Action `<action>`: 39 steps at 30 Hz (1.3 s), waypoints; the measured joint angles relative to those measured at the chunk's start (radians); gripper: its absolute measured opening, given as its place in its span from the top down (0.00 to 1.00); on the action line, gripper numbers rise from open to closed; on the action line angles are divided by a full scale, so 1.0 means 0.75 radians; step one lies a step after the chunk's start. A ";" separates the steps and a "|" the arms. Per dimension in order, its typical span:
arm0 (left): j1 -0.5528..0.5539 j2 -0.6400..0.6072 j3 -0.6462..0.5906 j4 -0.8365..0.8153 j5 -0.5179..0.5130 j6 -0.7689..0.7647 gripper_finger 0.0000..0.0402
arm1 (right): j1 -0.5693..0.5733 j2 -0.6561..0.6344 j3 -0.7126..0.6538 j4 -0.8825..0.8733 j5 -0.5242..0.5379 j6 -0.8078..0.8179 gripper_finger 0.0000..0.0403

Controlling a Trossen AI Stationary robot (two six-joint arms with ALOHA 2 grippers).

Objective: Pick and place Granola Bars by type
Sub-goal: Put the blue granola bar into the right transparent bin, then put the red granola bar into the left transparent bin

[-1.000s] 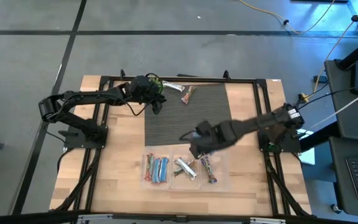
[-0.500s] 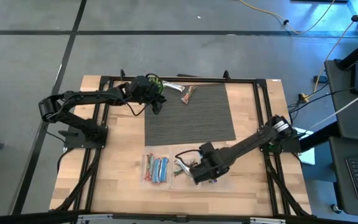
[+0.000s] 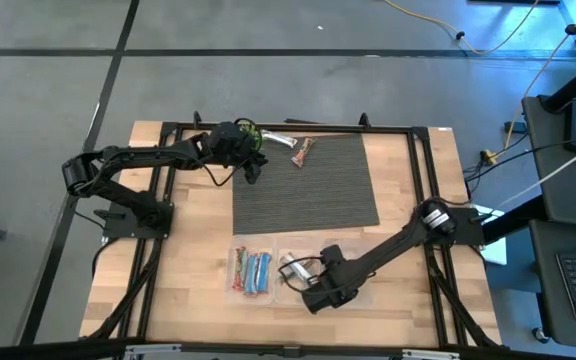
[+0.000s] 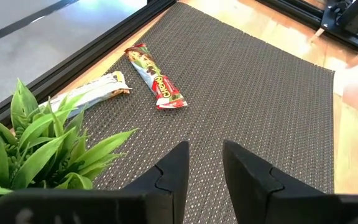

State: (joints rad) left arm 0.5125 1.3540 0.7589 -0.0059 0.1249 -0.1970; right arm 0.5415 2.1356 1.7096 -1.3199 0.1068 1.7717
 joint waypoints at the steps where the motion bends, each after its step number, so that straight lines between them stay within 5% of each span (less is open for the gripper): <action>1: 0.000 0.000 0.000 0.000 0.000 0.000 0.77 | 0.000 0.007 0.000 0.012 -0.007 -0.007 0.85; 9: 0.000 0.000 0.000 0.003 0.000 0.001 0.77 | 0.000 0.015 0.000 0.010 -0.007 -0.032 0.82; 21: 0.000 0.000 0.000 0.003 0.012 0.001 0.69 | 0.004 -0.050 0.000 -0.039 -0.026 -0.108 0.57; 30: -0.002 0.000 0.000 0.002 0.043 -0.001 0.48 | 0.005 -0.361 0.001 -0.169 0.231 -0.206 0.58; 35: -0.020 0.001 0.004 0.007 0.070 -0.069 0.46 | 0.000 -0.541 0.002 -0.329 0.398 -0.217 0.58; 39: -0.018 0.001 0.080 0.000 0.216 -0.054 0.46 | -0.049 -0.704 -0.031 -0.314 0.507 -0.342 0.58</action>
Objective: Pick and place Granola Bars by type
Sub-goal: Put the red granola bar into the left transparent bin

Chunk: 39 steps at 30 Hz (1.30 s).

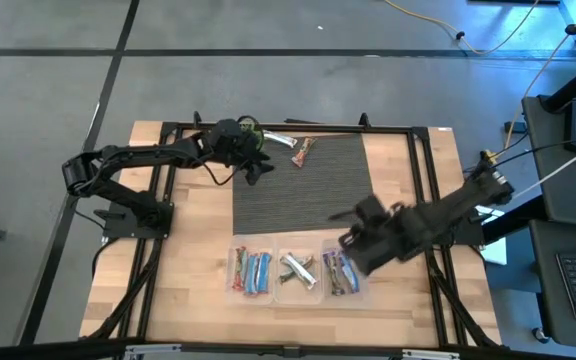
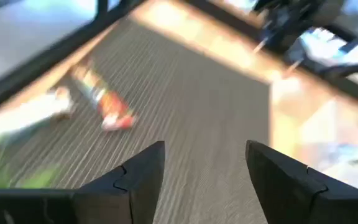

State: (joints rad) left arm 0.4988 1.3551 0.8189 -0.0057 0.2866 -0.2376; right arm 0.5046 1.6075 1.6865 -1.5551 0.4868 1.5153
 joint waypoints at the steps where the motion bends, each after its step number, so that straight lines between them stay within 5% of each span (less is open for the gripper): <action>1: 0.000 0.002 0.033 0.003 0.019 0.002 0.46 | -0.020 -0.037 -0.011 -0.006 0.031 -0.041 0.58; 9: -0.013 0.114 0.304 0.039 -0.023 0.192 0.47 | -0.252 -0.302 -0.139 -0.023 0.227 -0.340 0.58; 16: -0.011 0.458 0.559 0.045 -0.125 0.164 0.47 | -0.502 -0.424 -0.307 -0.014 0.267 -0.510 0.58; 27: 0.008 0.903 1.019 -0.466 -0.380 0.146 0.47 | -0.740 -0.445 -0.522 0.002 0.216 -0.618 0.58; 39: 0.012 1.106 1.151 -0.551 -0.359 0.001 0.47 | -0.823 -0.447 -0.554 0.017 0.171 -0.667 0.58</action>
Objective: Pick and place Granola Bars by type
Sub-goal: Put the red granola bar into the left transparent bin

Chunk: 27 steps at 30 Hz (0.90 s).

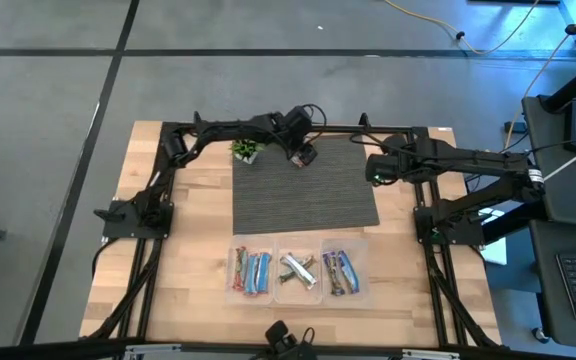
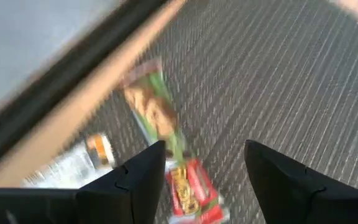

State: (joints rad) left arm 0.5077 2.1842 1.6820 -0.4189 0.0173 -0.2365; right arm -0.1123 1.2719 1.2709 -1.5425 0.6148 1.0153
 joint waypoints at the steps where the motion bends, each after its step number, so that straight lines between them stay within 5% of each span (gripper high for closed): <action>1: 0.000 0.010 -0.001 -0.011 0.006 -0.015 0.47 | 0.000 -0.003 0.000 0.001 -0.012 -0.013 0.58; 27: 0.002 0.011 0.001 -0.028 0.023 -0.204 0.59 | 0.000 -0.122 0.000 0.095 -0.045 -0.302 0.58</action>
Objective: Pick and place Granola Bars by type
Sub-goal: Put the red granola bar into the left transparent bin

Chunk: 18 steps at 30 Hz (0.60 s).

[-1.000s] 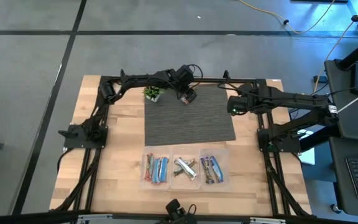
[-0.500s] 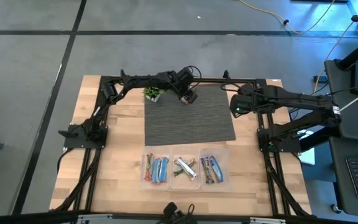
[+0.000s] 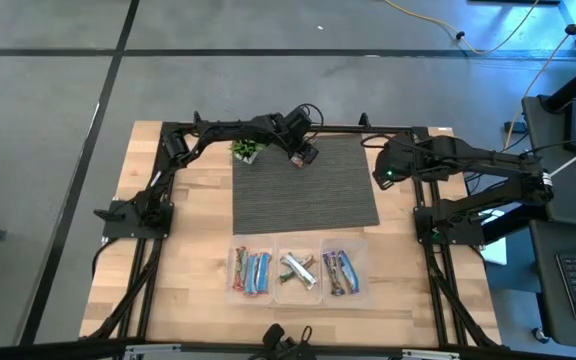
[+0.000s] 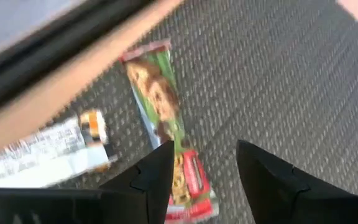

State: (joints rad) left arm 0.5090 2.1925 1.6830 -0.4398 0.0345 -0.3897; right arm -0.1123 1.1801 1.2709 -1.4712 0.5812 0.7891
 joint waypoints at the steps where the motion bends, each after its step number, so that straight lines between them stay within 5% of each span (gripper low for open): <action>1: 0.003 -0.005 -0.001 -0.017 0.022 0.006 0.59 | -0.001 0.000 0.000 0.054 -0.005 -0.051 0.58; 6: 0.026 -0.129 -0.002 -0.098 0.165 0.119 0.59 | -0.127 0.002 0.000 0.484 -0.258 -0.594 0.58; 15: 0.075 -0.657 -0.043 -0.323 0.073 0.408 0.59 | -0.613 0.055 0.001 0.834 -0.943 -1.563 0.58; 18: 0.074 -0.816 -0.119 -0.324 0.072 0.464 0.59 | -0.702 0.150 0.001 0.948 -1.151 -1.728 0.58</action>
State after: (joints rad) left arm 0.5648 1.5808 1.5940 -0.6828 0.0883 -0.0421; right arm -0.6389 1.2928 1.2713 -0.7602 -0.2819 -0.5068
